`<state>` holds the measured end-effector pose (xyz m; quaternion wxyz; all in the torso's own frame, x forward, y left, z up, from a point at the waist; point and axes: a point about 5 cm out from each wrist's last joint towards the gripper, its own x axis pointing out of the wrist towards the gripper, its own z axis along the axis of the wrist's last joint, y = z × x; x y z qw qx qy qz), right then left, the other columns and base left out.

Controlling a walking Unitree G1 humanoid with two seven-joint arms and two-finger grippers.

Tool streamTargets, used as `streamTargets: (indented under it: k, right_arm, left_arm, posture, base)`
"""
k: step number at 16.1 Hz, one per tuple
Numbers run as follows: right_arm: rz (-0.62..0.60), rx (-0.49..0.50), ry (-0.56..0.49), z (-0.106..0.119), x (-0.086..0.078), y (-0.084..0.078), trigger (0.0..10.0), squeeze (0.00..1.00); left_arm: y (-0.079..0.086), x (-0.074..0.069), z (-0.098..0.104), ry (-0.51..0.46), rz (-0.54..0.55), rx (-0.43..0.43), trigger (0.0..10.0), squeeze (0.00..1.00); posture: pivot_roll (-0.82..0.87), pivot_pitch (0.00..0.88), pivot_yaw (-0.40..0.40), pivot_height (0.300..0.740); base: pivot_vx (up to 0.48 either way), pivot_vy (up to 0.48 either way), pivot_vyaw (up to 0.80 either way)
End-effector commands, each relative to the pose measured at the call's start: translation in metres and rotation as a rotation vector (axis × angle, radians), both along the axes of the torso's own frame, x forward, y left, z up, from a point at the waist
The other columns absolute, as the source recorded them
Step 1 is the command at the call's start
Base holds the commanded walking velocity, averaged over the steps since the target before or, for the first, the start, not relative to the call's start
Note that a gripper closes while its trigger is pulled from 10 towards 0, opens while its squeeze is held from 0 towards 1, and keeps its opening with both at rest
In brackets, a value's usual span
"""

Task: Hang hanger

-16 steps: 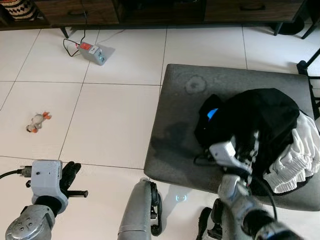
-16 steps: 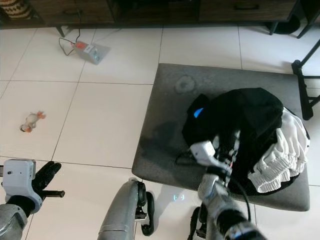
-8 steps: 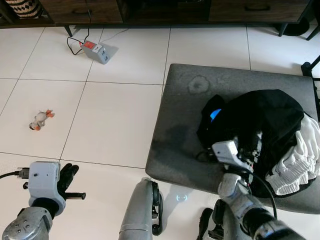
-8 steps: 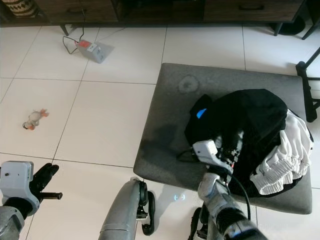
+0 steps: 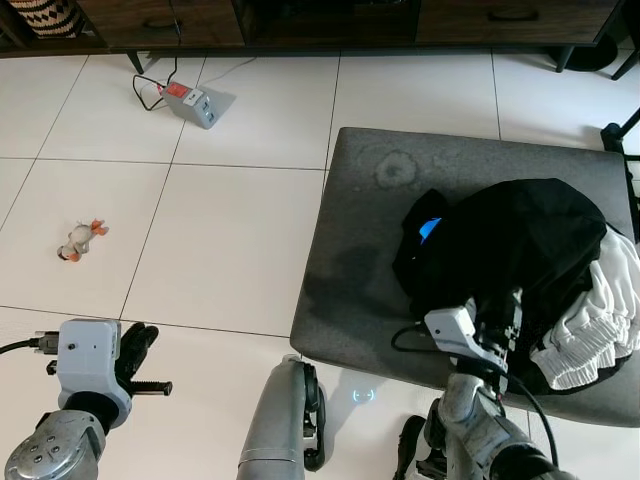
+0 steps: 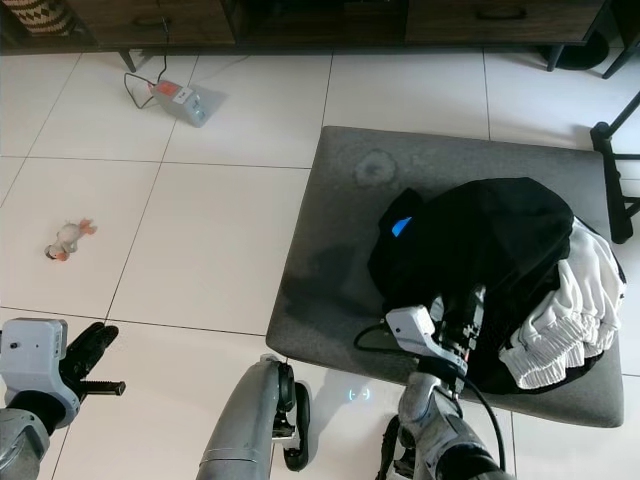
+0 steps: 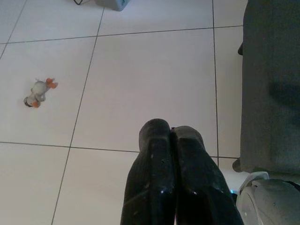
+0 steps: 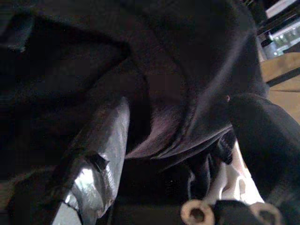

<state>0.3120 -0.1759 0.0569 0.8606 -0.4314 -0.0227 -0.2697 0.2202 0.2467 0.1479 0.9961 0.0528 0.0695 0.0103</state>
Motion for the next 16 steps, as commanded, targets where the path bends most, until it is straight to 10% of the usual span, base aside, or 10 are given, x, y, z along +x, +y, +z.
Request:
streamTargets:
  k: [1, 16]
  right_arm:
    - [-0.007, 0.015, 0.045, -0.011, -0.008, 0.001, 10.0, 0.0]
    - [-0.094, 0.048, 0.007, -0.003, -0.004, -0.009, 10.0, 0.0]
  left_arm:
    - [0.006, -0.006, -0.006, 0.041, 0.021, 0.004, 10.0, 0.0]
    - [0.004, -0.006, -0.007, 0.043, 0.018, -0.002, 10.0, 0.0]
  posture:
    - [0.32, 0.532, 0.176, 0.617]
    - [0.32, 0.523, 0.175, 0.617]
  base:
    - [0.0, 0.0, 0.0]
    - [0.0, 0.0, 0.0]
